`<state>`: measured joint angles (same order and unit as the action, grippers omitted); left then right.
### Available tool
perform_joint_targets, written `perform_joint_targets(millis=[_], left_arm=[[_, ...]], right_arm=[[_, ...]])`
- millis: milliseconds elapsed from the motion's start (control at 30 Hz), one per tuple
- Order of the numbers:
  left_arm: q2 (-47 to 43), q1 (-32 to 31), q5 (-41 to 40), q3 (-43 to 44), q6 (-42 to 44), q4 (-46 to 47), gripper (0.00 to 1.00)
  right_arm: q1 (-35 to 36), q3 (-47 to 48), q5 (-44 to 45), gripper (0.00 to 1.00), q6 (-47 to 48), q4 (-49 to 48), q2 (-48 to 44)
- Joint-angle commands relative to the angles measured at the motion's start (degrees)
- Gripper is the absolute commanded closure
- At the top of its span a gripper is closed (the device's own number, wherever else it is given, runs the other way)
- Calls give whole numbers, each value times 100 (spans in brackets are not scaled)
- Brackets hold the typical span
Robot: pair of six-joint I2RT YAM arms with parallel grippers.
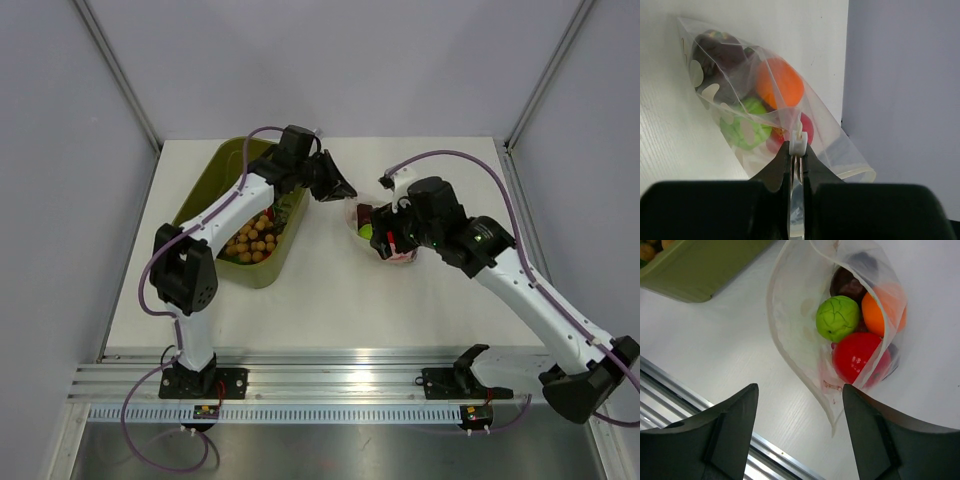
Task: Place the food in the zip-top bag and seal the zipper
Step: Zip the zipper food storage bag at the center of the board.
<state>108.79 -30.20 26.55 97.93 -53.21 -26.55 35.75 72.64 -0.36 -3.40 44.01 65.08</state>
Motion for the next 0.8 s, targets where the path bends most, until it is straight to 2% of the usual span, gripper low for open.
perform_joint_targets(millis=[0, 200, 367, 567, 767], left_arm=[[-306, -30, -307, 279, -110, -70, 100], [-429, -30, -466, 244, -269, -149, 100], [-447, 22, -633, 358, -374, -272, 100], [-359, 58, -624, 481, -427, -325, 100], [-324, 58, -607, 516, -436, -325, 100]], right_arm=[[213, 487, 668, 24, 260, 81, 267], [407, 909, 1230, 22, 568, 283, 663], [398, 1015, 1337, 19, 621, 126, 612], [407, 612, 785, 14, 753, 397, 409], [407, 59, 774, 13, 621, 478, 515]])
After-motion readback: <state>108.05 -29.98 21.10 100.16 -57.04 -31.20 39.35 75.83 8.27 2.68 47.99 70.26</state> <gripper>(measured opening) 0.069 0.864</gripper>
